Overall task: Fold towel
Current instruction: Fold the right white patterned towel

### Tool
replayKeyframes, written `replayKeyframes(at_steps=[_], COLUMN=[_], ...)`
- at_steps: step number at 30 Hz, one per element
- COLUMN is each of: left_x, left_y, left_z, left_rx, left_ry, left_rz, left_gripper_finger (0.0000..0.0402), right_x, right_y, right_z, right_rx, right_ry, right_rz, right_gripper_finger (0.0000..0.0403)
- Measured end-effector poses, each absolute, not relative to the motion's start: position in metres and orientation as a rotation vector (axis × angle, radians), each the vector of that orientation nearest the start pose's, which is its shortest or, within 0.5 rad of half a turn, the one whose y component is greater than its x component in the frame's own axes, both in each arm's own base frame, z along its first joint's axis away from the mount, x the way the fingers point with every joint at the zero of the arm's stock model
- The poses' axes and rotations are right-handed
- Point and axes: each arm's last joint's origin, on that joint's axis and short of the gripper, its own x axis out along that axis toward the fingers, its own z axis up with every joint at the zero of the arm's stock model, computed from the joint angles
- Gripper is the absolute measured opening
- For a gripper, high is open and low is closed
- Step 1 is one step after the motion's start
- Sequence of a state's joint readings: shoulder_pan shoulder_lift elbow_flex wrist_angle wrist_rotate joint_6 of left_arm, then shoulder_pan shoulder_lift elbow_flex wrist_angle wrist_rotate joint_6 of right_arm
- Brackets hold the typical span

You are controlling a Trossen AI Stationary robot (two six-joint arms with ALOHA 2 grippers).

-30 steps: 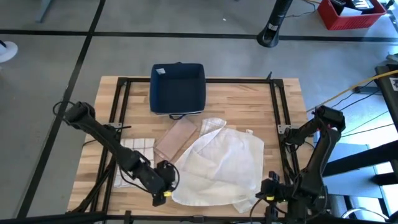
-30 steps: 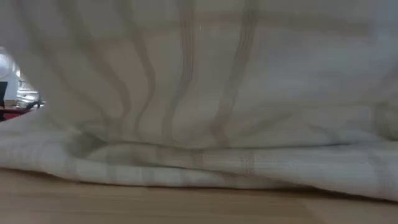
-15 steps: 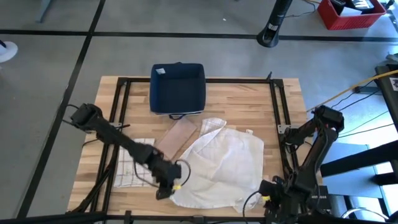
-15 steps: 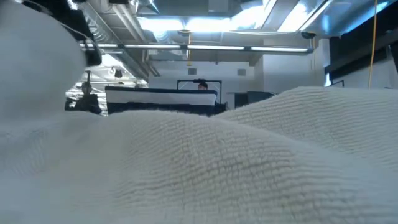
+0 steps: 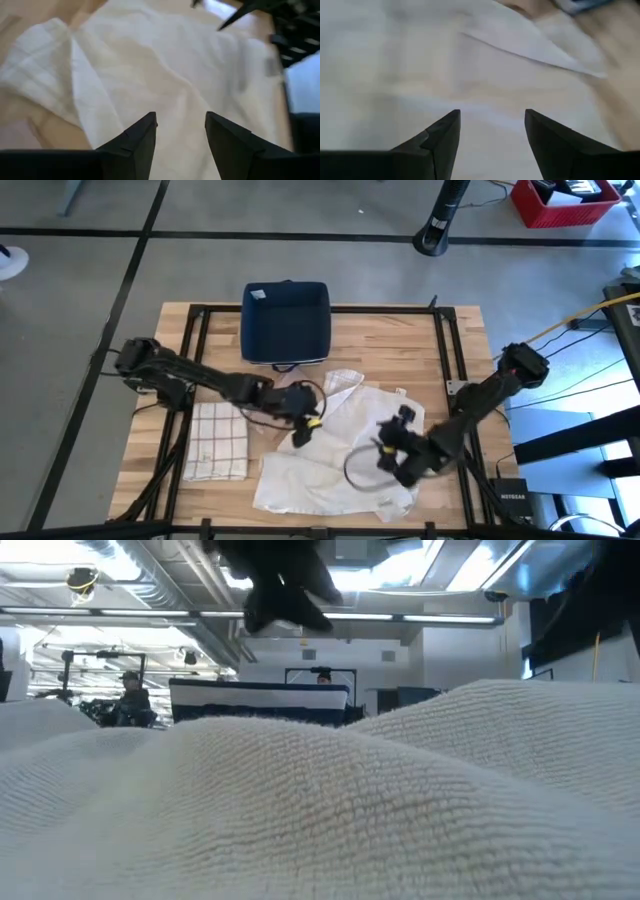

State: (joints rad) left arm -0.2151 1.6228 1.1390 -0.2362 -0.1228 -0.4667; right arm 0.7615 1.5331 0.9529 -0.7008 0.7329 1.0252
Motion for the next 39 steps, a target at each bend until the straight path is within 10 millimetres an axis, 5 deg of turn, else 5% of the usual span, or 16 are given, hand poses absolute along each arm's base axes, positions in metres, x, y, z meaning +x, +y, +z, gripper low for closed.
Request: replayKeyframes(at_steps=[8,20,28,35,39], left_x=[0.375,0.386,0.383,0.344,0.328], left_y=[-0.013,0.005,-0.001,-0.028,-0.036], left_z=[0.191,0.144,0.156,0.199,0.203], left_rx=[-0.375,-0.344,-0.380,-0.412,-0.442], left_ry=[0.784,0.908,0.884,0.901,0.946], left_rz=[0.247,0.216,0.252,0.551,0.658], left_gripper_finger=[0.0155,0.0151,0.0013,0.0003,0.0013], right_x=[0.202,0.198,0.195,0.190,0.191], right_y=[0.114,0.108,0.107,0.104,0.103], right_z=[0.133,0.110,0.109,0.108,0.108], right_rx=[0.100,0.225,0.176,0.098,0.048], right_ry=[0.943,0.849,0.897,0.959,0.944], right_rz=[-0.591,-0.535,-0.523,-0.514,-0.513], right_gripper_finger=[0.0220,0.0220,0.0220,0.0220,0.0220])
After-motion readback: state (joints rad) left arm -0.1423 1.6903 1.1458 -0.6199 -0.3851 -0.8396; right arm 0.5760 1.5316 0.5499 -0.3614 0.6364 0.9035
